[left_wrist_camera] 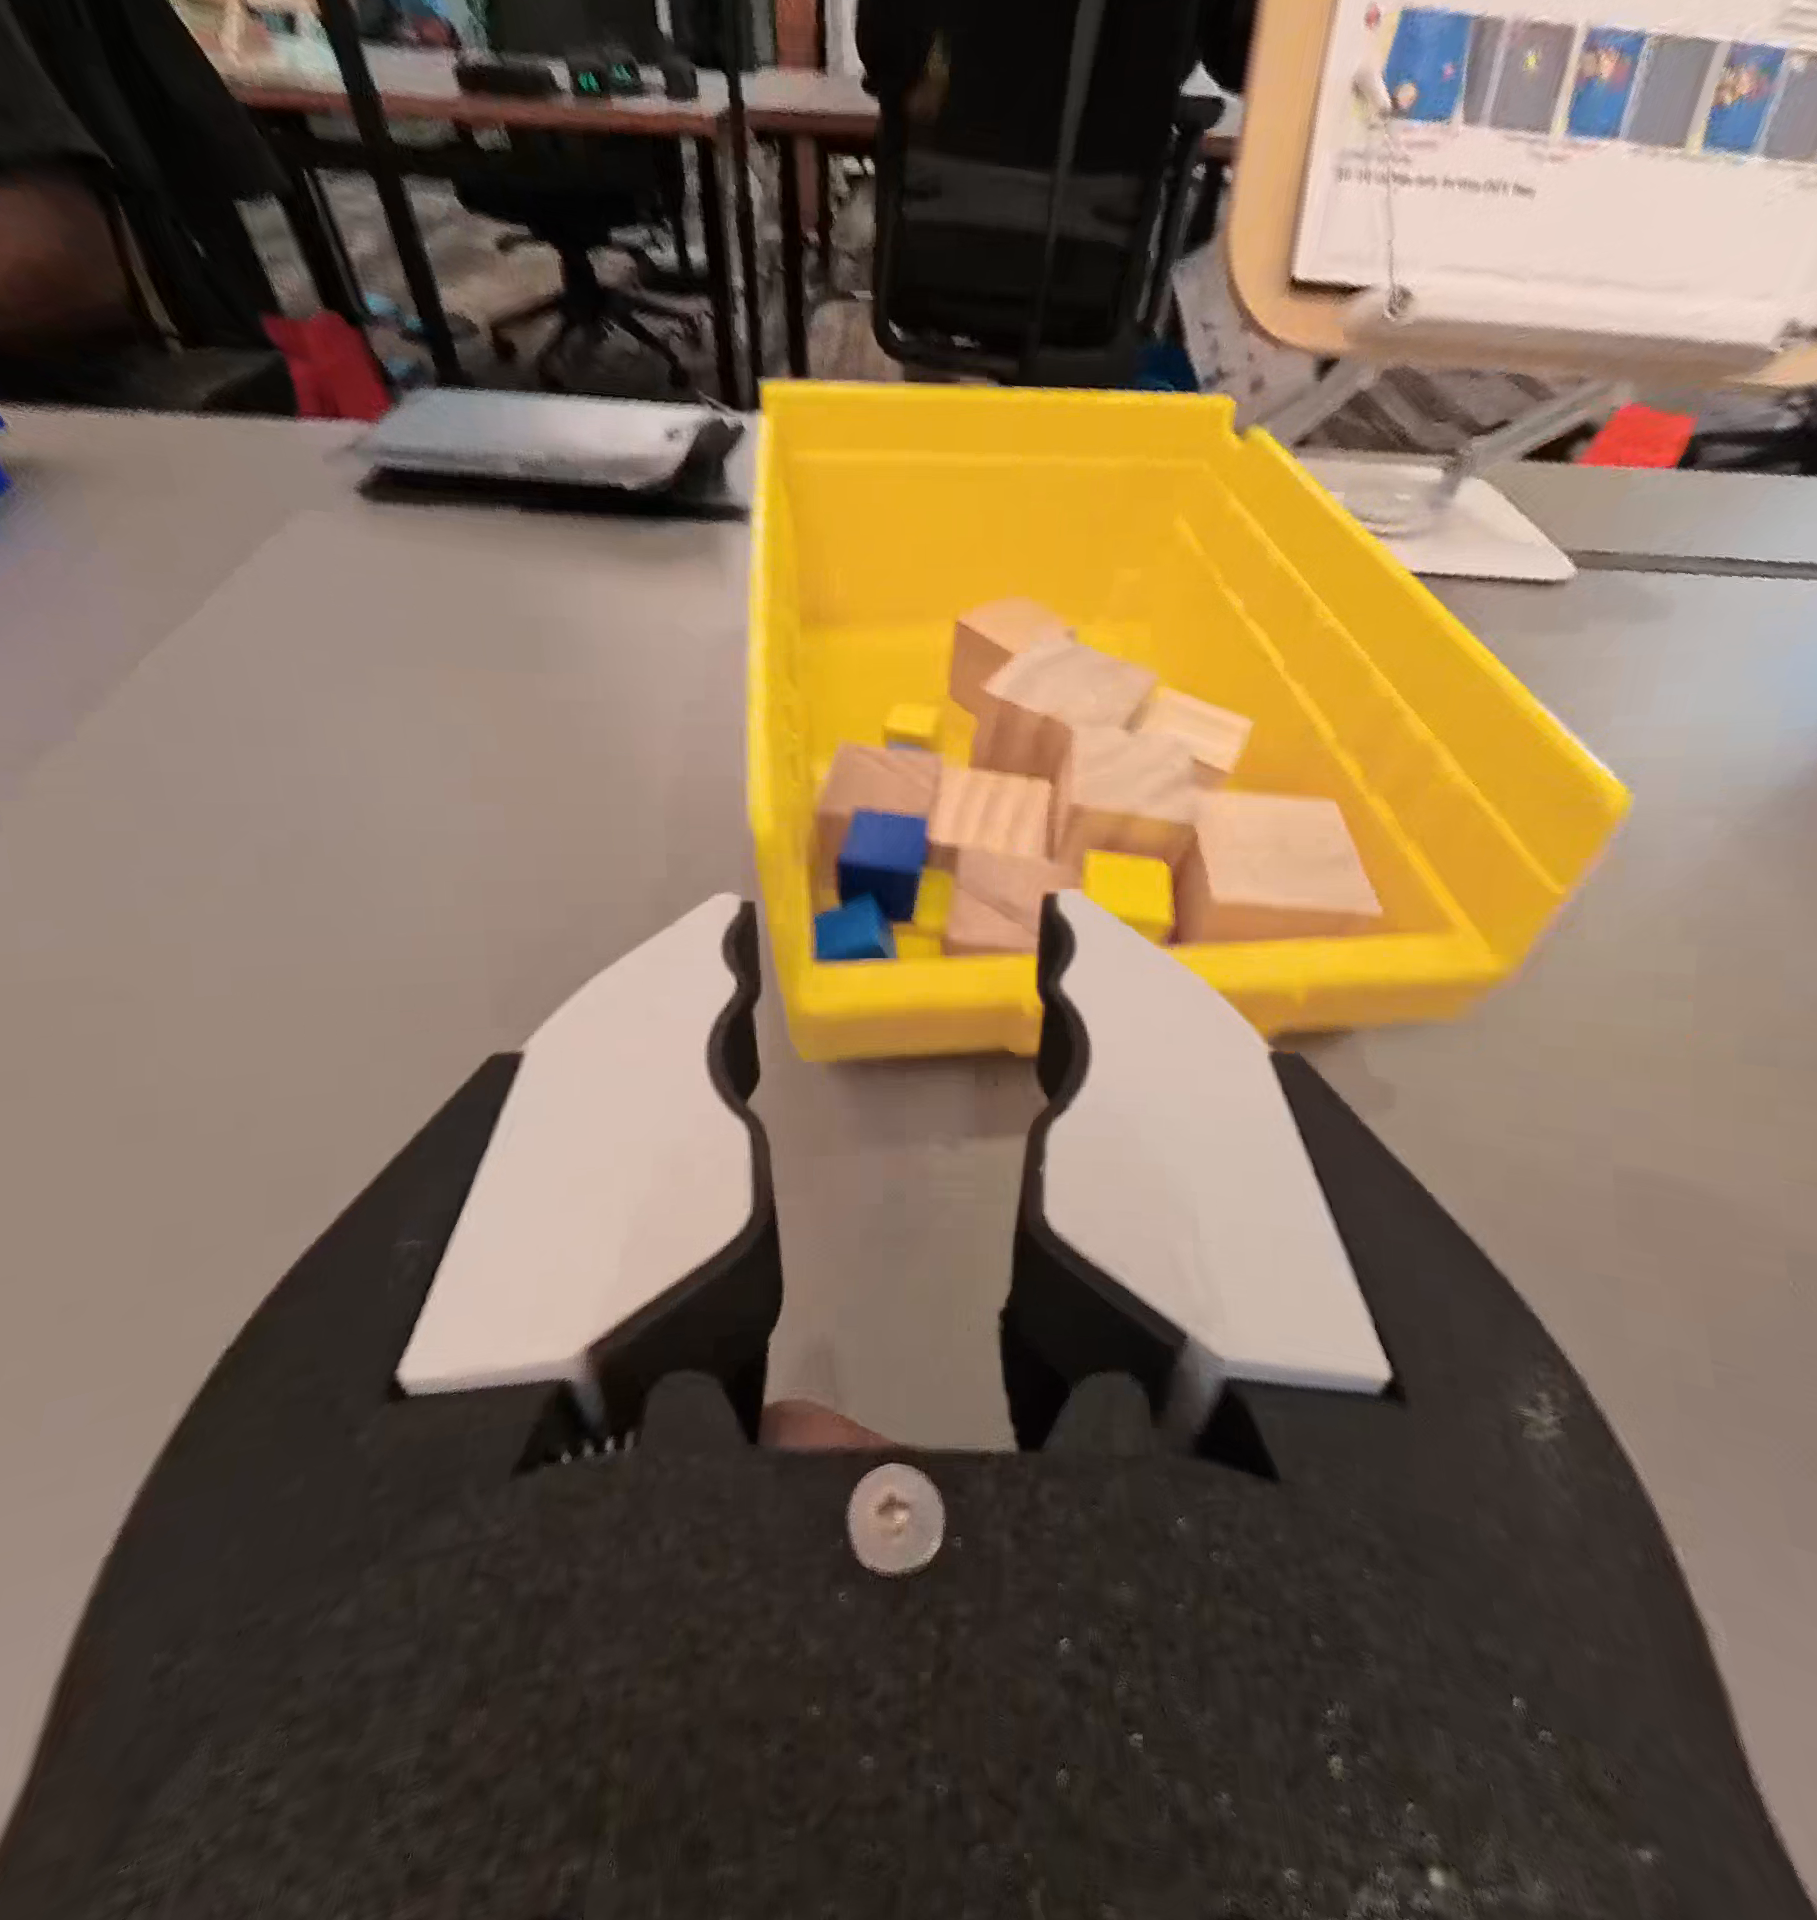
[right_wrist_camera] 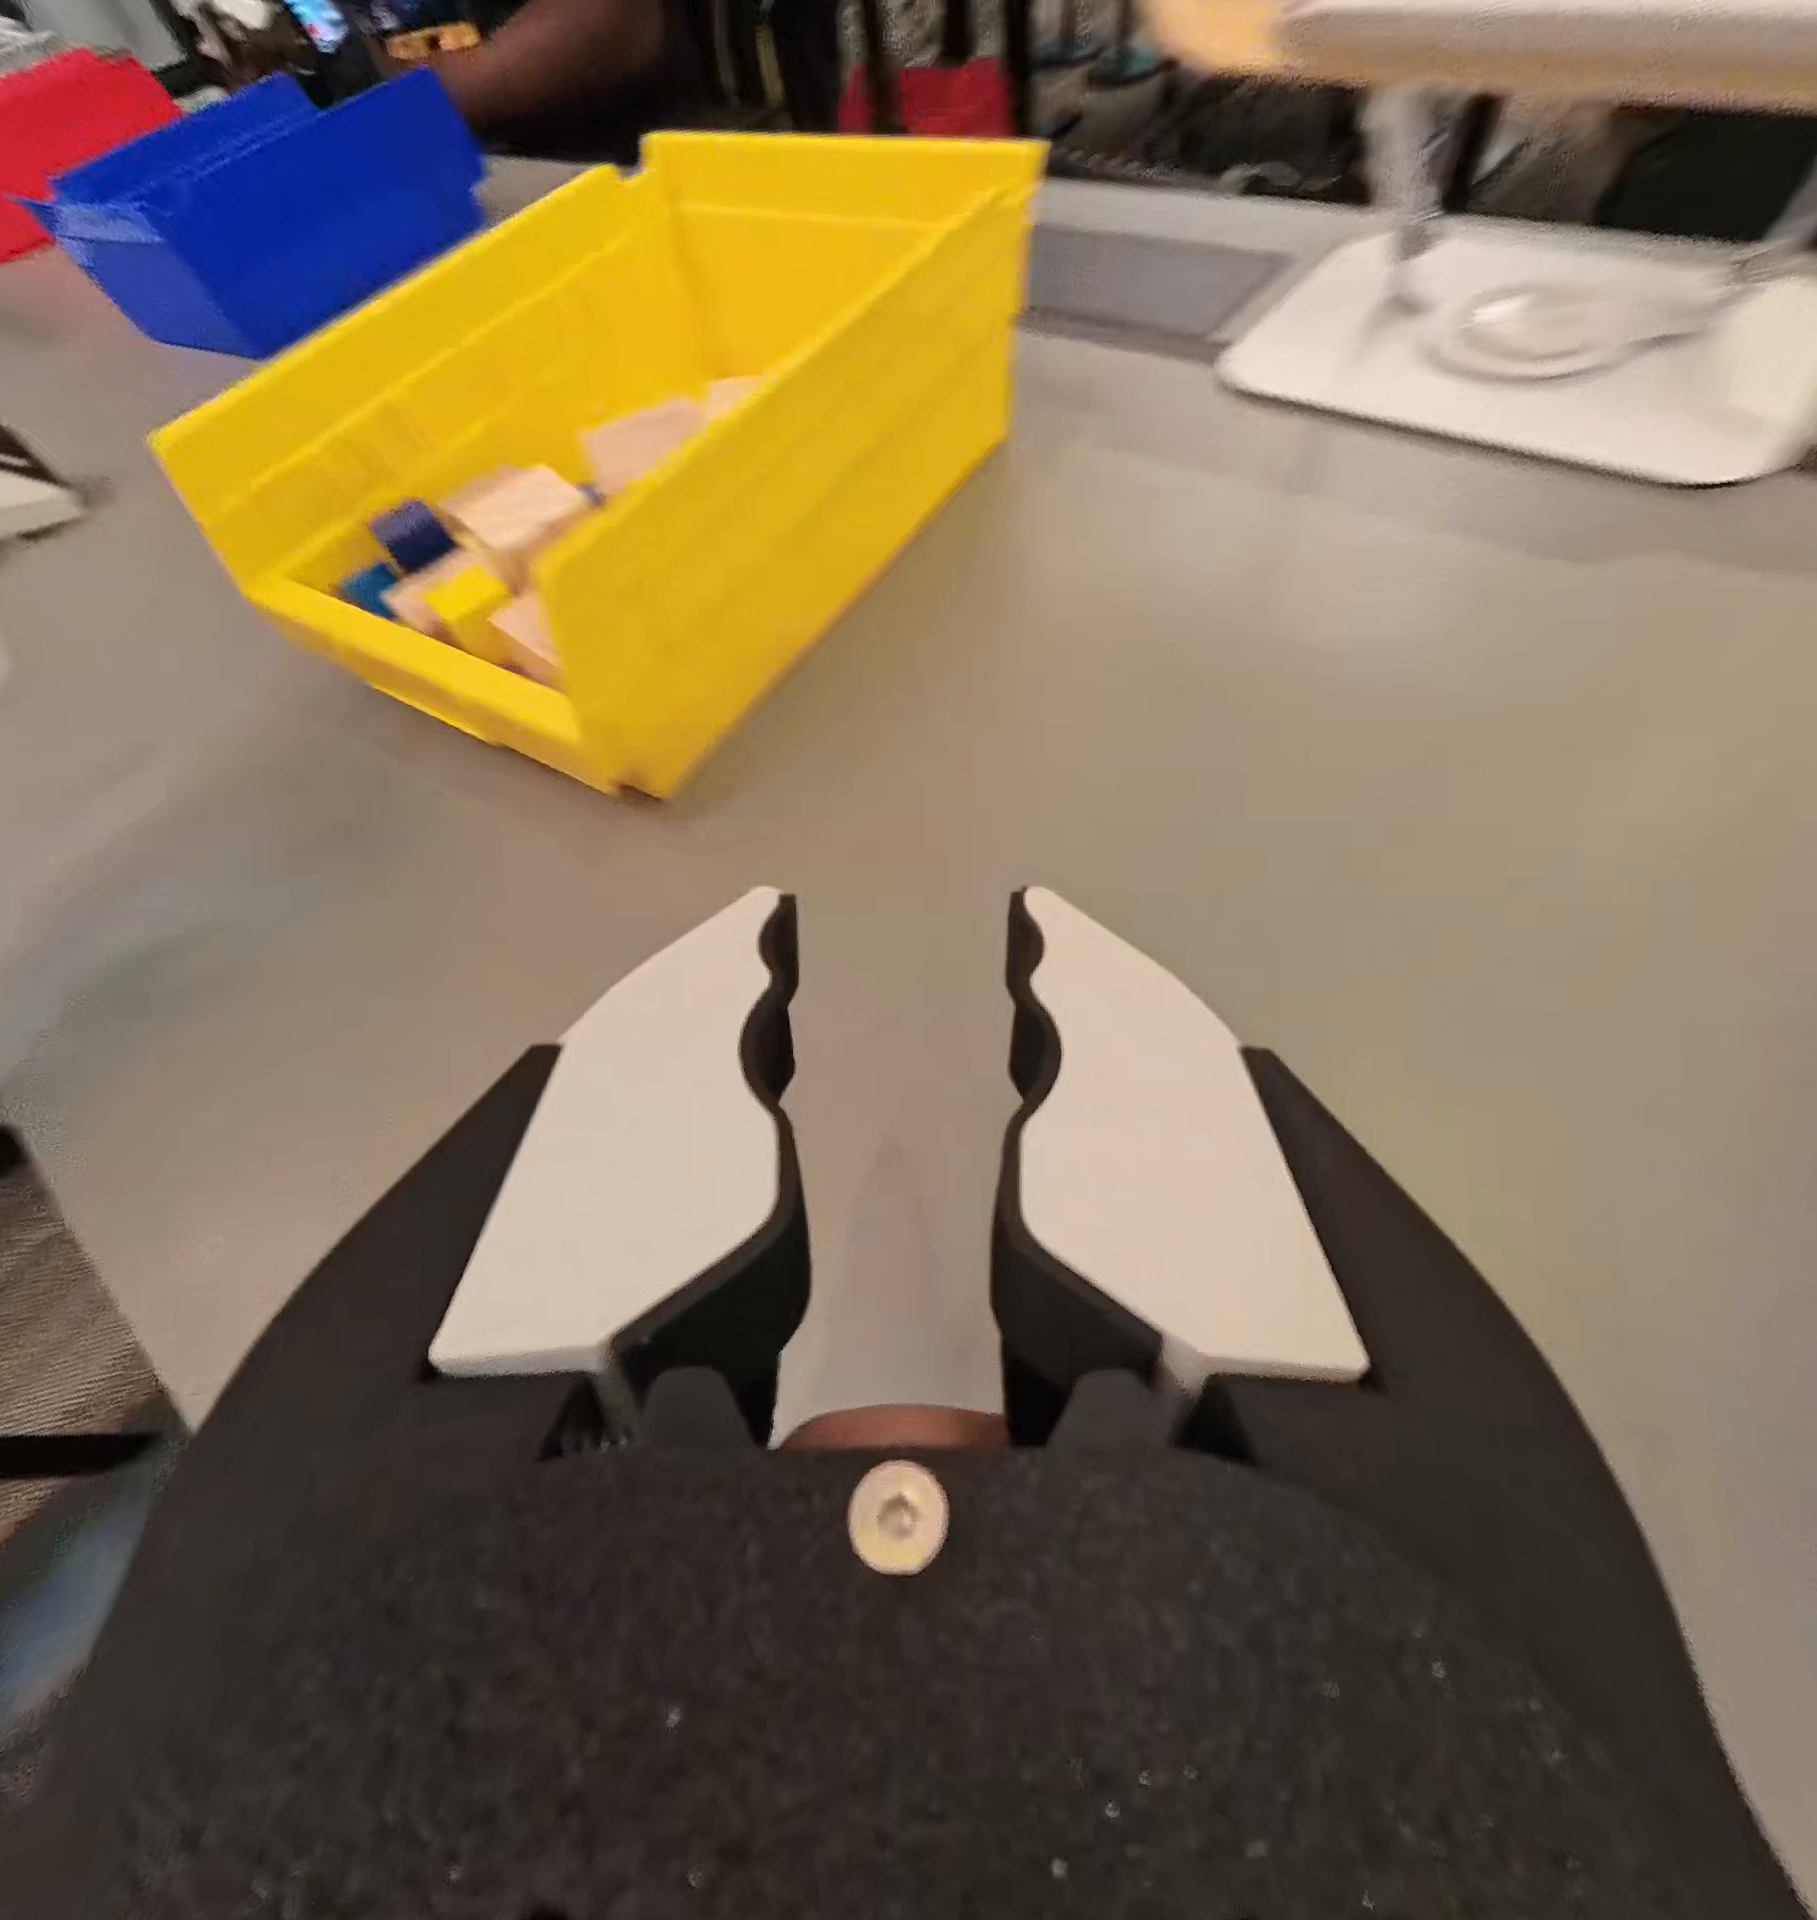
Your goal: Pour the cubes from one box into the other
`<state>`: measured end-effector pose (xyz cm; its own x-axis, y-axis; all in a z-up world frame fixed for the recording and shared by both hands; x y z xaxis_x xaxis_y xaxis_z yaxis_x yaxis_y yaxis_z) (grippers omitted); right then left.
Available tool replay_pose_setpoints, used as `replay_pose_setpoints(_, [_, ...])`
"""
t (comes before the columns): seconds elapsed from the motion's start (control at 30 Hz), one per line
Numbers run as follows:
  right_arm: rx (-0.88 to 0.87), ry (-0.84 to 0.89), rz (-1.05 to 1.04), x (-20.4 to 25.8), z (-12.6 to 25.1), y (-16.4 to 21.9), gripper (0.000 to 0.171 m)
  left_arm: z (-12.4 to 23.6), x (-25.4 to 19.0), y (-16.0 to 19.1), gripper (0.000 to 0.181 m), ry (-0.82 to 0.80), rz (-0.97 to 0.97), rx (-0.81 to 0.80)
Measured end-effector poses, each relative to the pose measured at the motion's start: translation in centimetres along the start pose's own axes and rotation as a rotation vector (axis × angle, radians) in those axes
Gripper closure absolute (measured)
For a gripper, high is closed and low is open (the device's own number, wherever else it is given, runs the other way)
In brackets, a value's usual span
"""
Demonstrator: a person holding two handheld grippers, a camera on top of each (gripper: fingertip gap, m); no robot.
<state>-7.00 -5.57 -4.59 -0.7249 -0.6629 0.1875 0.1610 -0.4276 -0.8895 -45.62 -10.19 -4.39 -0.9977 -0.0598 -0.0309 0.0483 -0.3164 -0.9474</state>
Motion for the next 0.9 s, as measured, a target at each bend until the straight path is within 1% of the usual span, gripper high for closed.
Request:
replay_pose_setpoints(0.1, [-0.032, 0.181, 0.051, -4.9, 7.4, 2.8, 0.129, 1.5, -1.5, 2.4, 0.13, 0.072, 0.083, 0.036])
replay_pose_setpoints(0.2, [-0.071, 0.366, -0.021, -9.7, 14.0, 6.2, 0.129, 2.6, -2.8, 4.5, 0.131, 0.066, 0.108, 0.094])
replay_pose_setpoints(0.27, [-0.113, 0.439, -0.107, -12.6, 17.3, 7.8, 0.129, 2.9, -3.8, 4.9, 0.131, 0.048, 0.07, 0.102])
replay_pose_setpoints(0.33, [-0.132, 0.497, -0.151, -15.1, 19.5, 8.3, 0.128, 2.7, -4.4, 4.3, 0.133, 0.01, 0.018, 0.048])
replay_pose_setpoints(0.4, [-0.167, 0.562, -0.139, -16.7, 20.6, 8.6, 0.128, 2.0, -4.7, 4.0, 0.136, 0.021, 0.015, 0.022])
replay_pose_setpoints(0.43, [-0.179, 0.597, -0.145, -17.2, 20.9, 8.8, 0.125, 1.5, -4.8, 4.1, 0.136, 0.036, 0.021, 0.038])
replay_pose_setpoints(0.47, [-0.208, 0.618, -0.16, -17.5, 21.1, 9.0, 0.119, 1.0, -4.8, 4.2, 0.135, 0.046, 0.023, 0.061])
replay_pose_setpoints(0.5, [-0.242, 0.62, -0.178, -17.6, 21.2, 9.1, 0.118, 0.6, -4.7, 4.3, 0.135, 0.048, 0.023, 0.078])
replay_pose_setpoints(0.6, [-0.325, 0.582, -0.216, -17.3, 21.4, 8.9, 0.123, 0.2, -4.6, 4.4, 0.135, 0.032, -0.002, 0.083])
replay_pose_setpoints(0.73, [-0.297, 0.574, -0.222, -17.1, 21.0, 9.2, 0.124, 0.3, -4.4, 4.6, 0.136, 0.014, -0.011, 0.091])
replay_pose_setpoints(0.9, [-0.313, 0.5, -0.252, -16.2, 20.4, 9.2, 0.123, 0.7, -4.3, 4.7, 0.136, 0.058, 0.007, 0.103])
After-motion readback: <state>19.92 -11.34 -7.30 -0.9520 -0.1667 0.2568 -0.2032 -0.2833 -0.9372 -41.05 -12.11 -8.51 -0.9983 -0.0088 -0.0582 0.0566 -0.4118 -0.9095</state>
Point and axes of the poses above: each gripper's, where its closed fingertips meet, z back along the fingers, y out of its underside, x = y × z across the jaws, the point moved 10 cm from there along z, back along the fingers, and after that the axes turned 6 degrees about -y, right-handed, at the moved point
